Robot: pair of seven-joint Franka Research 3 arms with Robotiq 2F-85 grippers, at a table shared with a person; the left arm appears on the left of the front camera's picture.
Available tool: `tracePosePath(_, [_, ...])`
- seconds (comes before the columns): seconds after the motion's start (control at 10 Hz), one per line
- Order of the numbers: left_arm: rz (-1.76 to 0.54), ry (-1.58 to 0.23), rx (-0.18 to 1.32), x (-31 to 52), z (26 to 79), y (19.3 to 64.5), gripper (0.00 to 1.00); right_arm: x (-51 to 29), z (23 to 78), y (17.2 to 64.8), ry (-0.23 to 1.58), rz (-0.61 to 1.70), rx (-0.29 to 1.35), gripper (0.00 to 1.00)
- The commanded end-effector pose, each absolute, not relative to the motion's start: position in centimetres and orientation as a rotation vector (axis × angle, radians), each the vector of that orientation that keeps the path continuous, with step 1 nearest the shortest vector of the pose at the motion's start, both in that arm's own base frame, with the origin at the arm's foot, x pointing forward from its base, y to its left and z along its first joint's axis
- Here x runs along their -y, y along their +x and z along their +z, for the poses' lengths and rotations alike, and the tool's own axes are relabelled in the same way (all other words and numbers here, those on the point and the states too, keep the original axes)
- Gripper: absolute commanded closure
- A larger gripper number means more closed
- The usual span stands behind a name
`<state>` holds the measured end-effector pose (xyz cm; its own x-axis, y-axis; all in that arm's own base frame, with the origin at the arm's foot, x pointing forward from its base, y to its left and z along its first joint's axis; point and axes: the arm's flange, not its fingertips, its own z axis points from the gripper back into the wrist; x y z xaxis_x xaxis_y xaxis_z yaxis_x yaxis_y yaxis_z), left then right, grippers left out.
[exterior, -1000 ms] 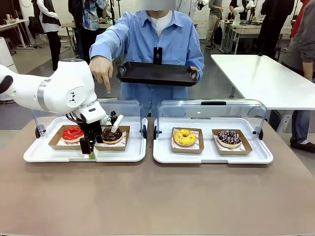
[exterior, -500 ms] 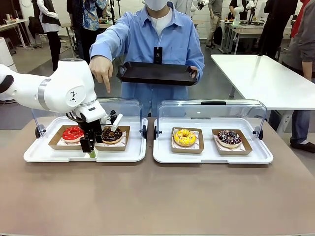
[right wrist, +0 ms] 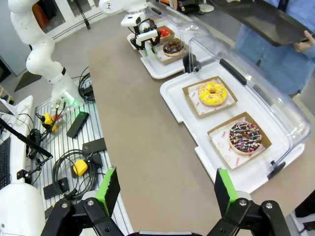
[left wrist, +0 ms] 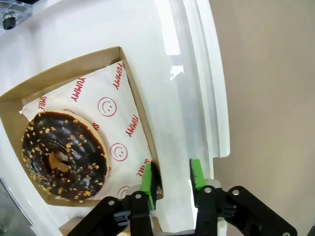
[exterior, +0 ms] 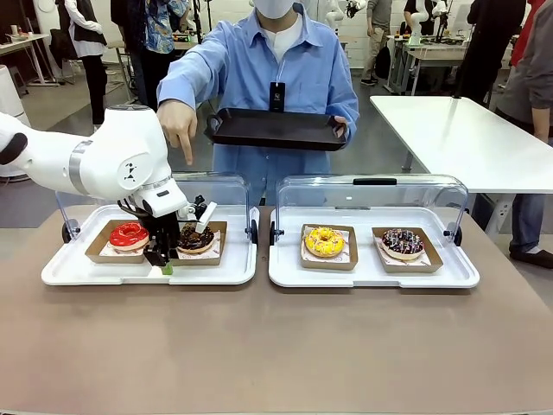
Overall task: Provide the desired donut to the person.
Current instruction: Pick up and lift the Paper togo box containing the Donut pointed at by the person.
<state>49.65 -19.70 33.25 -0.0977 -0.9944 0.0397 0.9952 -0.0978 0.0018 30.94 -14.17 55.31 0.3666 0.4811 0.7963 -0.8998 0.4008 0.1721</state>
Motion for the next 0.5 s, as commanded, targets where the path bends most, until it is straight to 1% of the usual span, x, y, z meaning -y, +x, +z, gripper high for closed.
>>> tracePosePath(0.0, [-1.695,-0.016,0.041,19.53,33.08,50.19,1.0,14.25,55.24,31.12,0.686,0.992,0.751,0.0])
tracePosePath(0.4, [-1.706,-0.014,0.043,19.48,33.11,50.07,1.0,14.25,55.24,31.12,0.686,0.992,0.751,0.0])
